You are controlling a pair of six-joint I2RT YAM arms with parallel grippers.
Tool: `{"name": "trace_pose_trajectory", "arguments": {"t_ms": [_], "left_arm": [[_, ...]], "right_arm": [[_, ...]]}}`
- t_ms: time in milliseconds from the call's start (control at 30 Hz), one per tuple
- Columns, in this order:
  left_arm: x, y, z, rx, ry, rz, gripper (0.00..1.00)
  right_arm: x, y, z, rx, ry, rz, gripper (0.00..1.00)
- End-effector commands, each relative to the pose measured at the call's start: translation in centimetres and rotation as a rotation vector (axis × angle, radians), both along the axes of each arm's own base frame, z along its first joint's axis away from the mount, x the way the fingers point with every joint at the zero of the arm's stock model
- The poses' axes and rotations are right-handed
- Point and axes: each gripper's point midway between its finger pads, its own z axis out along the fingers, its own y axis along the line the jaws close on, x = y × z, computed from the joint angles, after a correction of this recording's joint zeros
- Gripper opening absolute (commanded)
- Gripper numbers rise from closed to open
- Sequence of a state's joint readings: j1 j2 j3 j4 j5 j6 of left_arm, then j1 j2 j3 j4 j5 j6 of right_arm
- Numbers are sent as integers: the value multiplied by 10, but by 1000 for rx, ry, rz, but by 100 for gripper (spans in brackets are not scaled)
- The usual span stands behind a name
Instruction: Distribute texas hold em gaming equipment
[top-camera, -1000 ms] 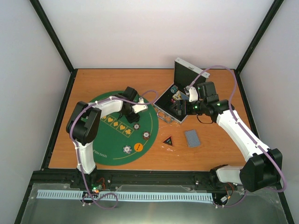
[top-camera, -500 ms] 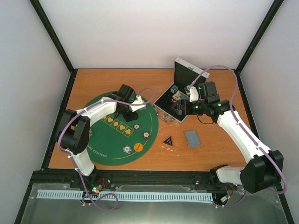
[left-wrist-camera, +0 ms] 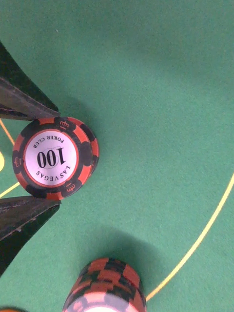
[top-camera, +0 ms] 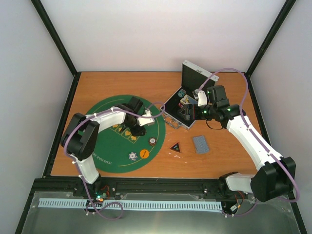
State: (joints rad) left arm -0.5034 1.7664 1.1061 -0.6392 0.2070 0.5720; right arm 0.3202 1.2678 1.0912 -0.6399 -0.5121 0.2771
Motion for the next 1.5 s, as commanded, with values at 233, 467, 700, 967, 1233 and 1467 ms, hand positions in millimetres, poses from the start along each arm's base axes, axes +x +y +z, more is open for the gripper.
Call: {"name": "trace_pose_trajectory", "arguments": {"t_ms": [233,467,700,967,1233,1467], "left_arm": [[9,-3,-8,10,-36,-22,56],[0,-5,-9,-12,-7,-41,73],[3,0,-28,29,4,-24,57],[-4,-9,-26,-27,23,-43,49],[-8,-3,-36,10,37,-41,46],[-6,-6,-21,-15,16,-42,7]], "right_arm": [[-2,-5,8,-4,-27,-4,85],[-2,-3,6,8,-17,-2,86],[-3,-3,5,8,-18,0,86],[-3,-4,4,6,-20,-1,86],[-3,-4,6,5,-24,1,86],[-3,-5,7,4,-27,-3,86]]}}
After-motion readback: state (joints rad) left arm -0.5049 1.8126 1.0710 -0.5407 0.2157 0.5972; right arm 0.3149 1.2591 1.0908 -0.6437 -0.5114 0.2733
